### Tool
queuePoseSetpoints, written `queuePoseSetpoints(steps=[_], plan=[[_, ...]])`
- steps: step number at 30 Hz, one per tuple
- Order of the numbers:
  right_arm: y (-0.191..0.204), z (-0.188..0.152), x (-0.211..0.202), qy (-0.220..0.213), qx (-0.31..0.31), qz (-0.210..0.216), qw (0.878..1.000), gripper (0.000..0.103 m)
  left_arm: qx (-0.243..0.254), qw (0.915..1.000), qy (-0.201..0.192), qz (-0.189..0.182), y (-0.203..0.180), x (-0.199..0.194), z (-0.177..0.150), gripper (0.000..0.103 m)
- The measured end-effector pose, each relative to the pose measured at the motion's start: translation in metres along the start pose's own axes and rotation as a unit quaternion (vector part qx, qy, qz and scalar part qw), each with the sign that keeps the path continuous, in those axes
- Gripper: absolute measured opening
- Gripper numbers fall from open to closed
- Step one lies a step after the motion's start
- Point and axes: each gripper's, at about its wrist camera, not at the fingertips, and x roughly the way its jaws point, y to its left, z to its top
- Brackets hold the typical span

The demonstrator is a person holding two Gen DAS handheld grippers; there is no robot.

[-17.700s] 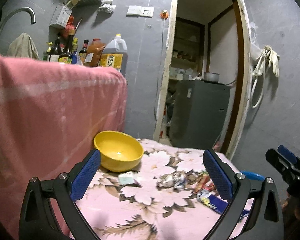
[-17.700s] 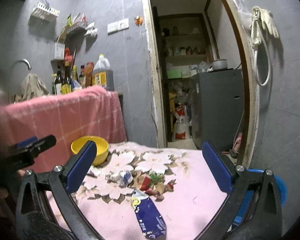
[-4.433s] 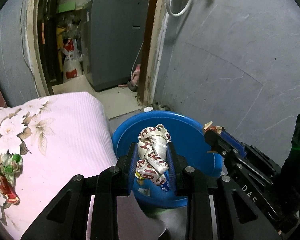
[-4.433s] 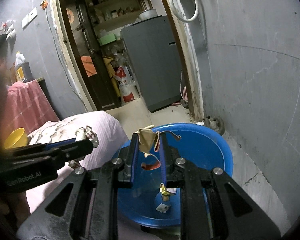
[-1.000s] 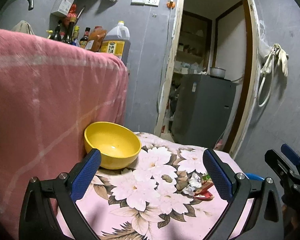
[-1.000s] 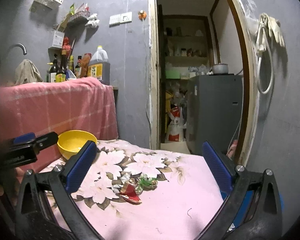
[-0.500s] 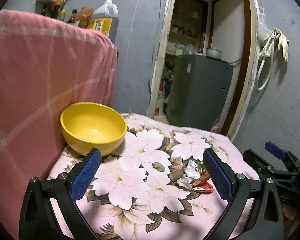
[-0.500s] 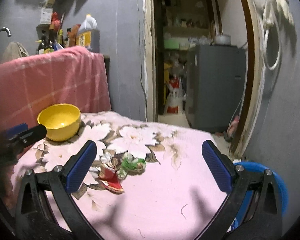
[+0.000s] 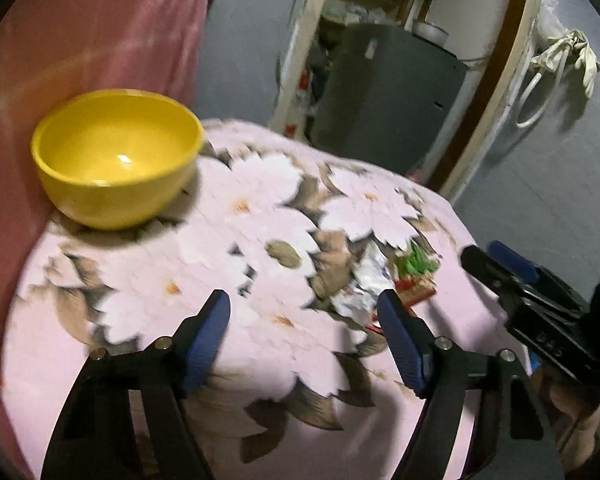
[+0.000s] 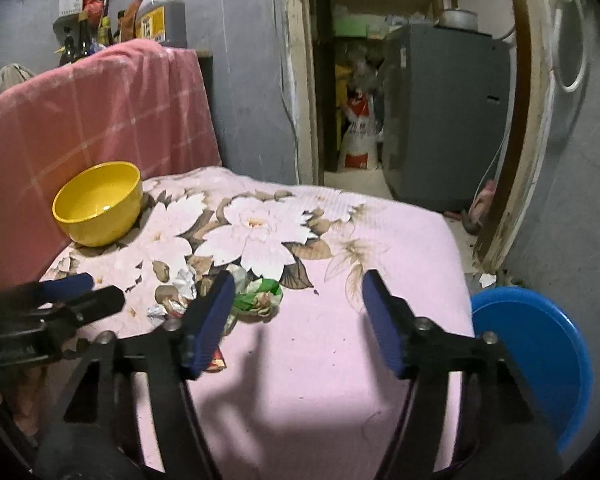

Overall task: Collect trash
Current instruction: 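Grasp the red-white wrapper with the left tool while the right tool grasps the green wrapper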

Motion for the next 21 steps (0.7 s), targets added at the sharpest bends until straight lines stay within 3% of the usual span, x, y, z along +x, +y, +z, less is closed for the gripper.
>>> queuePoseSetpoints(steps=[5,10,14,21], plan=[[0.006,0.001,0.012,0.023,-0.01,0.024,0.999,0.057,-0.013,0.9991,0.035,-0.021,-0.003,0.012,0.004,0.054],[0.016,0.004,0.022,0.039,-0.026,0.039,0.998,0.056,-0.01,0.9984,0.045,-0.031,-0.008,0.019,0.009,0.049],[0.022,0.005,0.032,0.055,-0.038,0.042,0.997,0.054,-0.002,0.998,0.053,-0.035,-0.012,0.022,0.011,0.038],[0.014,0.004,0.04,0.082,-0.014,0.056,0.995,0.048,0.0,0.9968,0.064,-0.048,-0.015,0.031,0.014,0.034]])
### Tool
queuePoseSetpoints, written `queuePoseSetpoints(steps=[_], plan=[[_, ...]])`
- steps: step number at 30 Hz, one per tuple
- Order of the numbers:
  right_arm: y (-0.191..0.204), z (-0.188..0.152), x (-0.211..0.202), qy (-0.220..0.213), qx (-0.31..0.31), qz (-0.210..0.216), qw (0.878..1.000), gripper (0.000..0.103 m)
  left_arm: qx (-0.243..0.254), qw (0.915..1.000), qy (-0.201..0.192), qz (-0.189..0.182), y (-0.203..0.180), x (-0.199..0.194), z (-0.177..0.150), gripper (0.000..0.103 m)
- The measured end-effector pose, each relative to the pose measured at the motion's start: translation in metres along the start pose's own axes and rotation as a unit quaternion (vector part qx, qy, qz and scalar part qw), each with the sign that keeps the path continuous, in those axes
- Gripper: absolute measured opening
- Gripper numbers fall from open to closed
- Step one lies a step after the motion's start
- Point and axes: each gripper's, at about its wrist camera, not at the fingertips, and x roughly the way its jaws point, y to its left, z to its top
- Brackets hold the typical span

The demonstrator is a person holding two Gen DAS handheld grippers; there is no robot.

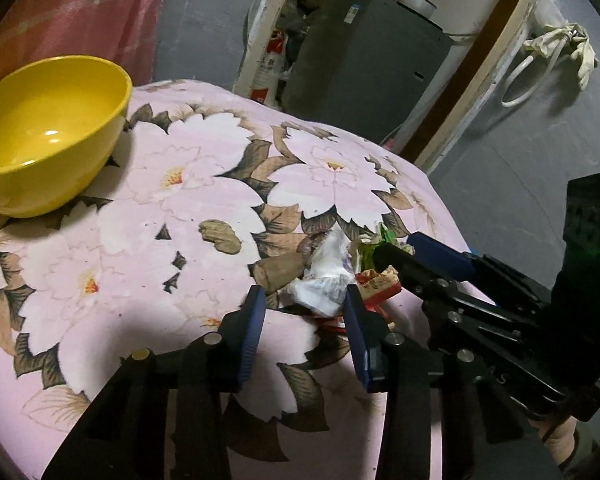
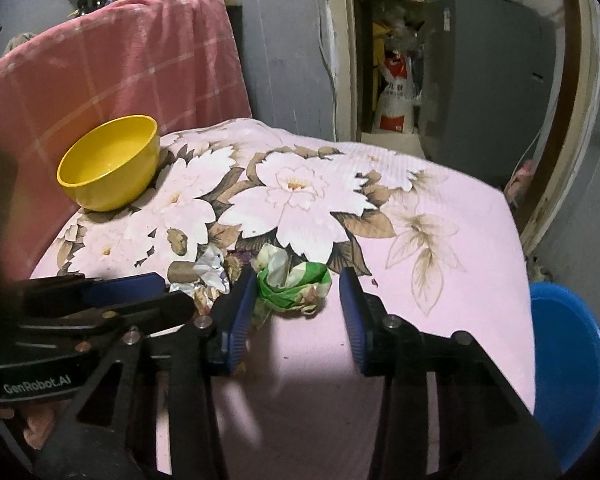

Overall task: Collect trash
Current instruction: 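Grasp the red-white wrapper with the left tool while the right tool grasps the green wrapper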

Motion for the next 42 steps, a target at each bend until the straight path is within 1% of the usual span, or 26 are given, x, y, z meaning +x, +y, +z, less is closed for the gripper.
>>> queuePoseSetpoints(steps=[2,5,8,11,13,15,18,27,31,34,38,40,42], plan=[[-0.002,-0.001,0.001,0.004,0.006,0.006,1.0,0.046,0.0,1.0,0.008,-0.003,0.0,0.002,0.0,0.034],[-0.002,-0.002,0.003,0.009,0.009,0.015,1.0,0.04,0.004,1.0,0.008,-0.003,-0.001,0.001,0.001,0.034],[0.0,-0.003,0.003,0.009,0.005,0.017,1.0,0.034,0.006,0.9999,0.008,-0.006,-0.003,0.003,0.002,0.026],[0.001,-0.004,0.001,0.008,0.003,0.018,1.0,0.031,0.014,0.9999,0.004,-0.003,-0.006,0.004,0.002,0.018],[0.001,-0.005,0.001,0.007,0.005,0.019,1.0,0.03,0.02,0.9998,0.001,-0.001,-0.008,0.004,0.002,0.016],[0.0,-0.006,-0.001,0.005,0.008,0.02,1.0,0.03,0.023,0.9997,0.0,-0.002,-0.009,0.004,0.002,0.01],[-0.001,-0.007,-0.002,0.003,0.012,0.02,1.0,0.029,0.029,0.9996,-0.004,0.003,-0.012,0.006,0.002,0.007],[-0.004,-0.012,-0.011,-0.006,0.019,0.015,1.0,0.028,0.03,0.9996,-0.002,0.001,-0.014,0.008,0.0,0.003],[-0.004,-0.015,-0.016,-0.01,0.022,0.01,1.0,0.028,0.028,0.9996,0.002,-0.009,-0.015,0.003,-0.004,0.003],[-0.006,-0.018,-0.021,-0.012,0.027,0.004,1.0,0.028,0.019,0.9995,0.017,-0.02,-0.016,0.006,-0.005,0.003],[-0.016,-0.023,-0.029,-0.016,0.04,-0.005,0.999,0.028,0.018,0.9995,0.023,-0.015,-0.019,0.007,-0.004,0.006],[-0.02,-0.024,-0.034,-0.019,0.044,-0.01,0.999,0.028,0.015,0.9992,0.03,-0.021,-0.02,0.009,-0.003,0.011],[-0.025,-0.027,-0.037,-0.019,0.049,-0.013,0.999,0.028,0.013,0.999,0.036,-0.023,-0.025,0.012,-0.003,0.027]])
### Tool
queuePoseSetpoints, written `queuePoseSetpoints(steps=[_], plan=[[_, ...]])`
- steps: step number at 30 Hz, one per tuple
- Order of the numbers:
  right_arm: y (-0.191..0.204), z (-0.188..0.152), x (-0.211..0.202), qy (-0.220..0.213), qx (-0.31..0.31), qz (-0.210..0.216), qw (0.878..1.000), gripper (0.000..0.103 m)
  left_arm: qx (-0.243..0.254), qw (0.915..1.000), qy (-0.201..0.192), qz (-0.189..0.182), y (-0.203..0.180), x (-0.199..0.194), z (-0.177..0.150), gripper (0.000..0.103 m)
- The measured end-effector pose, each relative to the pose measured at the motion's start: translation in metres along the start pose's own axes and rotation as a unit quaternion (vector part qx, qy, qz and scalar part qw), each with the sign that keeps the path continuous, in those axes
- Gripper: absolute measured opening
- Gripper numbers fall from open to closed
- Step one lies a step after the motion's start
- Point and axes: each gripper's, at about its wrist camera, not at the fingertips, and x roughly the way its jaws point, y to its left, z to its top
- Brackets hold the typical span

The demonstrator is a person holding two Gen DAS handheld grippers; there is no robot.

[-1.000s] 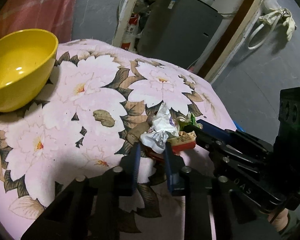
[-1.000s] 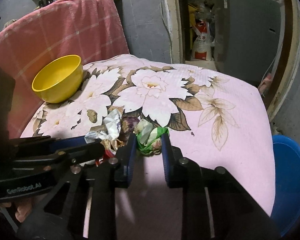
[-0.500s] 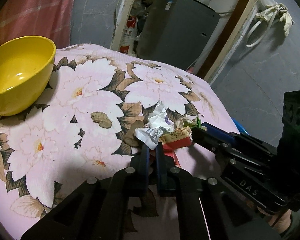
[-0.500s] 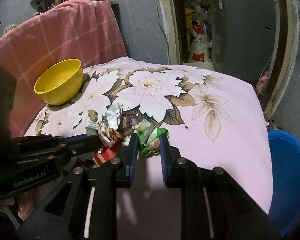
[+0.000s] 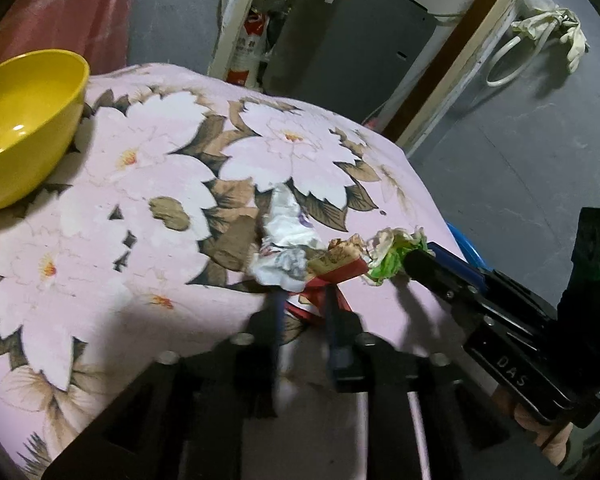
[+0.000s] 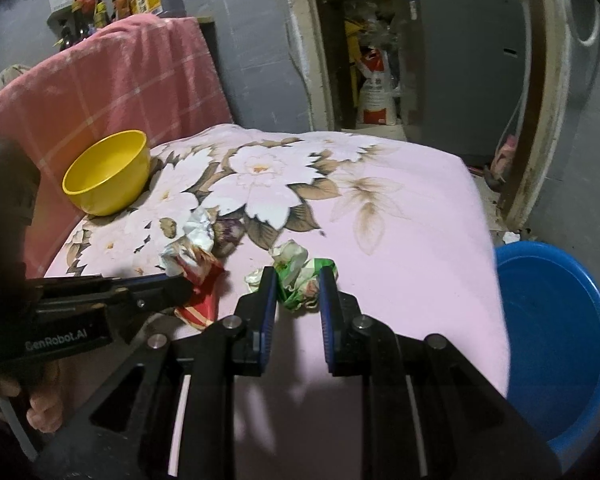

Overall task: Collect trash
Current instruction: 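Grasp the red-white wrapper with the left tool while the right tool grasps the green wrapper, then carry the red-white wrapper and green wrapper over the blue basin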

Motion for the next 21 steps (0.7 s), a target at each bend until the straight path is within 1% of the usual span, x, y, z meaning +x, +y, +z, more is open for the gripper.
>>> queuePoseSetpoints(steps=[3,8,10,12,13,18,21], plan=[[-0.006,-0.003,-0.004,0.0,0.006,-0.003,1.0,0.028,0.0,1.0,0.0,0.0,-0.006,0.004,0.002,0.032],[-0.013,-0.007,-0.009,-0.003,0.012,-0.005,1.0,0.028,-0.005,1.0,-0.003,0.007,-0.015,0.012,0.008,0.033],[-0.015,-0.008,-0.012,-0.005,0.016,-0.005,1.0,0.028,-0.005,0.9999,-0.002,0.016,-0.016,0.014,0.009,0.033],[-0.016,-0.01,-0.014,-0.006,0.017,-0.005,1.0,0.028,0.003,0.9997,-0.005,0.026,-0.019,0.014,0.007,0.027],[-0.017,-0.011,-0.015,-0.007,0.017,-0.005,1.0,0.028,0.007,0.9996,-0.004,0.027,-0.022,0.014,0.006,0.027],[-0.018,-0.017,-0.026,-0.017,0.024,-0.002,1.0,0.028,0.014,0.9995,-0.005,0.028,-0.027,0.006,-0.01,0.025],[-0.016,-0.021,-0.039,-0.03,0.021,-0.005,0.999,0.028,0.013,0.9997,-0.002,0.02,-0.034,-0.002,-0.02,0.025]])
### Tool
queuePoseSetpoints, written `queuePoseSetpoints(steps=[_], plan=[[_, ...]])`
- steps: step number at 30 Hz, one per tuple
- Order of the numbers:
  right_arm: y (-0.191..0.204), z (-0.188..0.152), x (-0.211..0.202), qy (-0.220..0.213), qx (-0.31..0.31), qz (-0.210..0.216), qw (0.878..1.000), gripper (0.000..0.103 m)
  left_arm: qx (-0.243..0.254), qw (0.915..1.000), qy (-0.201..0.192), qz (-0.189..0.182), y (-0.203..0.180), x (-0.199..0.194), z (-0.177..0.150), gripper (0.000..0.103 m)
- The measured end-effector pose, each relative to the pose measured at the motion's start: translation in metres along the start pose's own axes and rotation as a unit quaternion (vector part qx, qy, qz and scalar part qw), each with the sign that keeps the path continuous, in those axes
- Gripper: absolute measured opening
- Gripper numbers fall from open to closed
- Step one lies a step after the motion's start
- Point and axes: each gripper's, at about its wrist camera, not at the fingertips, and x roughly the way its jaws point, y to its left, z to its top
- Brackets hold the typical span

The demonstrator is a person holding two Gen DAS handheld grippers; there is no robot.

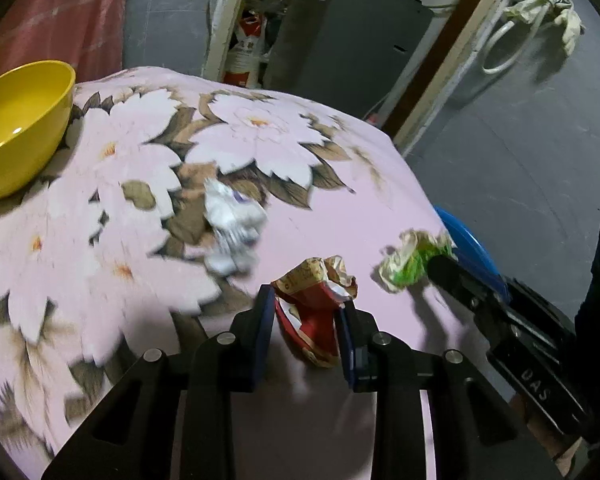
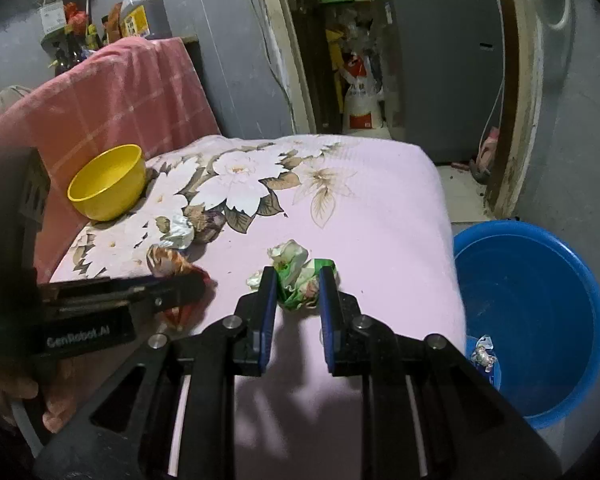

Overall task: Collect trash
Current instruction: 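Carry the red-white wrapper and green wrapper over the blue basin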

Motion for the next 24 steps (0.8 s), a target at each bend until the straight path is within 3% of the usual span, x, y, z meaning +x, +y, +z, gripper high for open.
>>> queuePoseSetpoints(steps=[6,12,19,24], plan=[[0.0,-0.001,-0.034,-0.036,-0.008,0.0,0.999,0.028,-0.012,0.9997,-0.001,-0.021,-0.019,-0.019,-0.016,0.025],[-0.004,0.004,-0.084,-0.115,-0.015,-0.011,0.993,0.028,0.018,0.9969,-0.071,-0.03,-0.054,-0.053,-0.007,0.025],[-0.018,0.011,-0.143,-0.218,-0.012,-0.042,0.975,0.028,0.086,0.9787,-0.183,-0.034,-0.111,-0.09,0.008,0.026],[-0.034,0.009,-0.179,-0.279,-0.007,-0.079,0.957,0.028,0.125,0.9629,-0.235,-0.046,-0.147,-0.103,0.013,0.026]])
